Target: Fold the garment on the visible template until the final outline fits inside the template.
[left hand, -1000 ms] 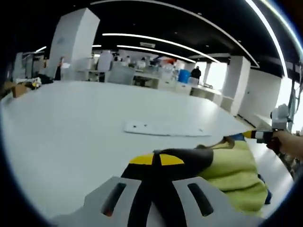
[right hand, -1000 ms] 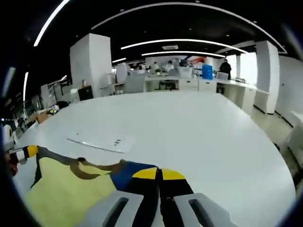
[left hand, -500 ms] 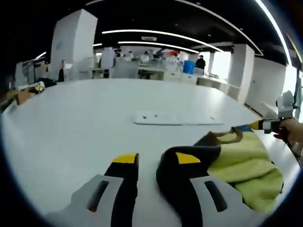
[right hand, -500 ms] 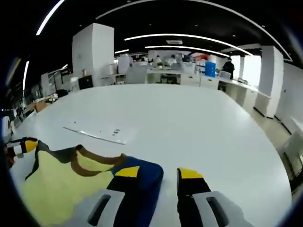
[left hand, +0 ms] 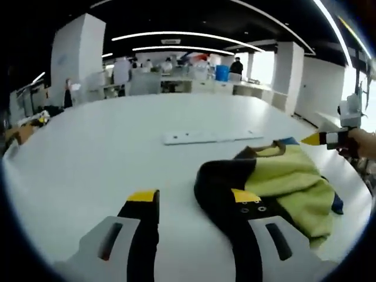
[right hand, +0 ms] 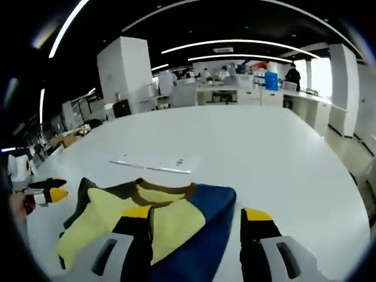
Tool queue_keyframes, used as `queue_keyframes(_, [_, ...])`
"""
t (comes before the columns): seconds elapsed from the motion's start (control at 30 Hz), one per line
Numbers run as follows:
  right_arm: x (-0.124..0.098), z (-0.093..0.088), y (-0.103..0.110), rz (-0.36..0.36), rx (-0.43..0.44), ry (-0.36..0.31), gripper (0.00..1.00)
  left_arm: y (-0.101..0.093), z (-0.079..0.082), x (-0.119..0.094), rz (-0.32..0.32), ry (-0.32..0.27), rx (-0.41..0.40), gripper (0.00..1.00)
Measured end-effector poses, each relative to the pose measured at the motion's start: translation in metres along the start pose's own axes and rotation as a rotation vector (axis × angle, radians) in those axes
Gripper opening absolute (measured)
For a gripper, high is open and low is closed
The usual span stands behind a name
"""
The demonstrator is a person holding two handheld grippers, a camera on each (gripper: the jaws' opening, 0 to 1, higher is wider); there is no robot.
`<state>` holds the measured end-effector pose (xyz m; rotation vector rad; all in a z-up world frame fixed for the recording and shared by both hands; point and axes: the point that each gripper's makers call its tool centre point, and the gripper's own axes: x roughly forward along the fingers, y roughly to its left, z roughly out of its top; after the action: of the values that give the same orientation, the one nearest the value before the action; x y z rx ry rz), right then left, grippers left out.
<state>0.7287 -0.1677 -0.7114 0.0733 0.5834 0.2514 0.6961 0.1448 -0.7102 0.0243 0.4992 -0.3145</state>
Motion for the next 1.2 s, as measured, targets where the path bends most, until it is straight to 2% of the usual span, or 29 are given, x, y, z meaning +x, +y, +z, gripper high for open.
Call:
queue_keyframes(0.1, [-0.011,-0.004,0.005,0.017,0.004,0.005,0.63,-0.006,-0.002,-0.007,-0.025,0.004,0.002,0.48])
queue_keyframes(0.17, [-0.02,-0.009,0.009,0.034,-0.001,0.012,0.65,-0.012,-0.006,-0.012,-0.044,0.016,0.031,0.5])
queue_keyframes(0.33, [-0.044,-0.027,0.019,0.086,-0.012,0.052,0.7,-0.024,-0.012,-0.024,-0.087,0.024,0.06,0.52])
queue_keyframes(0.43, [-0.055,-0.036,0.025,0.111,-0.028,0.067,0.69,-0.033,-0.018,-0.032,-0.127,0.029,0.03,0.52])
queue_keyframes(0.6, [-0.075,-0.053,0.033,0.147,-0.028,0.084,0.68,-0.043,-0.031,-0.046,-0.157,0.053,0.096,0.52])
queue_keyframes(0.73, [-0.086,-0.068,0.035,0.16,-0.06,0.113,0.65,-0.047,-0.038,-0.053,-0.176,0.062,0.121,0.51])
queue_keyframes(0.87, [-0.096,-0.082,0.048,0.199,-0.068,0.125,0.64,-0.054,-0.048,-0.061,-0.212,0.083,0.115,0.47])
queue_keyframes(1.03, [-0.106,-0.1,0.062,0.207,-0.117,0.148,0.6,-0.054,-0.058,-0.066,-0.213,0.109,0.122,0.46])
queue_keyframes(1.13, [-0.106,-0.105,0.065,0.203,-0.088,0.111,0.58,-0.056,-0.064,-0.068,-0.21,0.117,0.113,0.43])
queue_keyframes(1.2, [-0.106,-0.114,0.068,0.204,-0.078,0.114,0.56,-0.056,-0.068,-0.065,-0.207,0.123,0.103,0.42])
